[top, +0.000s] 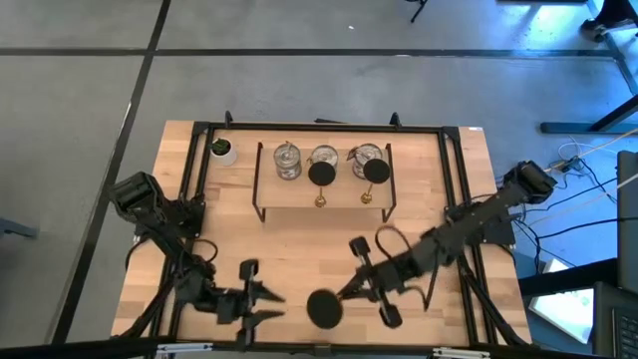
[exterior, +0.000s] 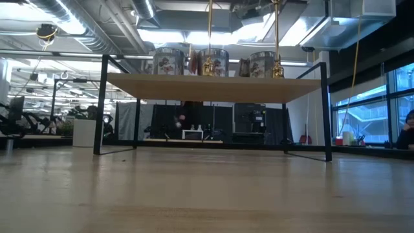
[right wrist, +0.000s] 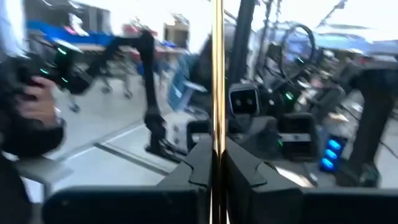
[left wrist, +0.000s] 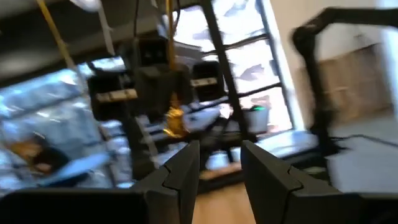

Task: Pick & Place candle stick holders
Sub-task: Put the gold candle holder on the shelf

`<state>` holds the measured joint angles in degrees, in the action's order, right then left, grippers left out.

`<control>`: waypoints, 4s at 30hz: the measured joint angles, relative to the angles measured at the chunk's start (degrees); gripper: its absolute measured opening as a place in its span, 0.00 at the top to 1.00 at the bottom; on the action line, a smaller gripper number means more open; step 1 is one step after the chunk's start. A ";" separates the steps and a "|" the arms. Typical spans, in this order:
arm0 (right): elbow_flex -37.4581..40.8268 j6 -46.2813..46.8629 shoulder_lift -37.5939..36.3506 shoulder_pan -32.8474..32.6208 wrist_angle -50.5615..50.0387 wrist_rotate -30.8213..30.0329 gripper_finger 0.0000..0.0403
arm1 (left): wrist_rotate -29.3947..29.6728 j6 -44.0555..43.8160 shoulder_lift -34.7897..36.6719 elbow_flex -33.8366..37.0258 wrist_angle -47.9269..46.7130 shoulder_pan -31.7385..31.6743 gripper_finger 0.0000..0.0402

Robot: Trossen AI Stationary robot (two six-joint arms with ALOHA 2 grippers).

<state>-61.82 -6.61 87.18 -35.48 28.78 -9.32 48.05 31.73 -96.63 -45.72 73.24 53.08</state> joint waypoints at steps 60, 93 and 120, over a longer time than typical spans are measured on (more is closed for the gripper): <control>5.94 12.11 1.04 17.00 11.54 33.41 0.94 | -19.31 8.00 2.05 -23.45 -34.03 -18.49 0.72; 5.88 -15.06 0.67 3.57 13.60 -18.59 0.94 | 1.16 -2.92 2.22 -26.31 -39.72 -17.38 0.72; 5.90 -11.79 0.71 4.93 11.82 -13.75 0.94 | -1.44 -4.19 2.50 -26.33 -37.86 -18.83 0.72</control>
<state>-55.92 -18.40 87.90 -30.55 40.60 -23.07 46.61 27.55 -94.13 -72.05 35.38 34.25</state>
